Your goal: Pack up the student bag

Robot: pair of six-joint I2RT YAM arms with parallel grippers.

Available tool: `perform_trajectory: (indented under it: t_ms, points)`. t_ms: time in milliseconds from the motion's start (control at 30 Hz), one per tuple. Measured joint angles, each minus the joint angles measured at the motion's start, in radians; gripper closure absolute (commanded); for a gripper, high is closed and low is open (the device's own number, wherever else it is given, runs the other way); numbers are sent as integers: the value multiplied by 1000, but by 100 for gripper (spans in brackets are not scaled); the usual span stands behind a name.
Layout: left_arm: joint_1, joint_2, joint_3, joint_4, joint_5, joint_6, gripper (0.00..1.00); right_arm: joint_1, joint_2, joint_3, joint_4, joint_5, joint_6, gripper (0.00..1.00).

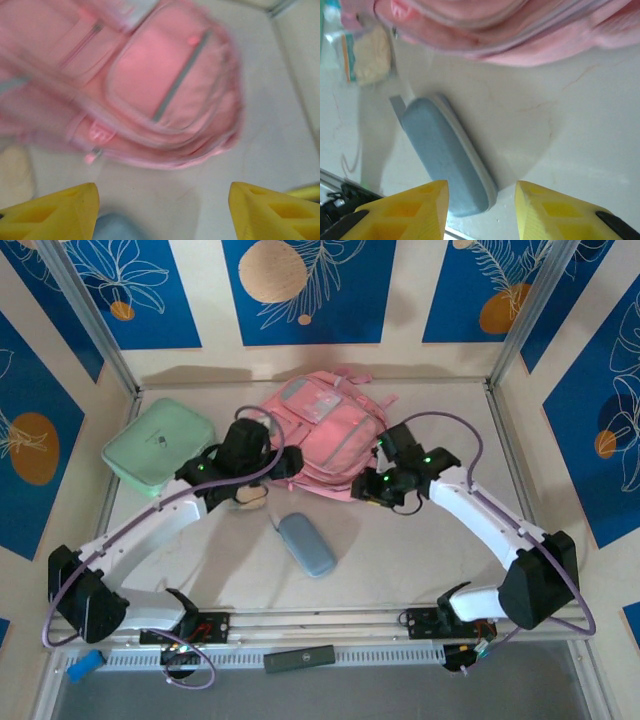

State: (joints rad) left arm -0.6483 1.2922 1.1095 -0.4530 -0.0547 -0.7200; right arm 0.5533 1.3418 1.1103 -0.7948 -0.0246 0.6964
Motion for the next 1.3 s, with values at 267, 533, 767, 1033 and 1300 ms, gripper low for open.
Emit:
perform_trajectory:
  t_ms: [267,533,767,1033,1300]
  points:
    - [111,85,-222,105,89,-203,32,230,111,11,13,116,114,60]
    - [214,332,-185,274,150,-316,38,278,325,116,109,165,147,61]
    - [238,435,-149,396,197,-399,47,277,414,188,180,183,146,62]
    - [239,444,-149,442,204,-444,55,260,449,193,193,183,145,63]
    - [238,351,-251,521,203,-496,59,247,449,206,197,182,138,64]
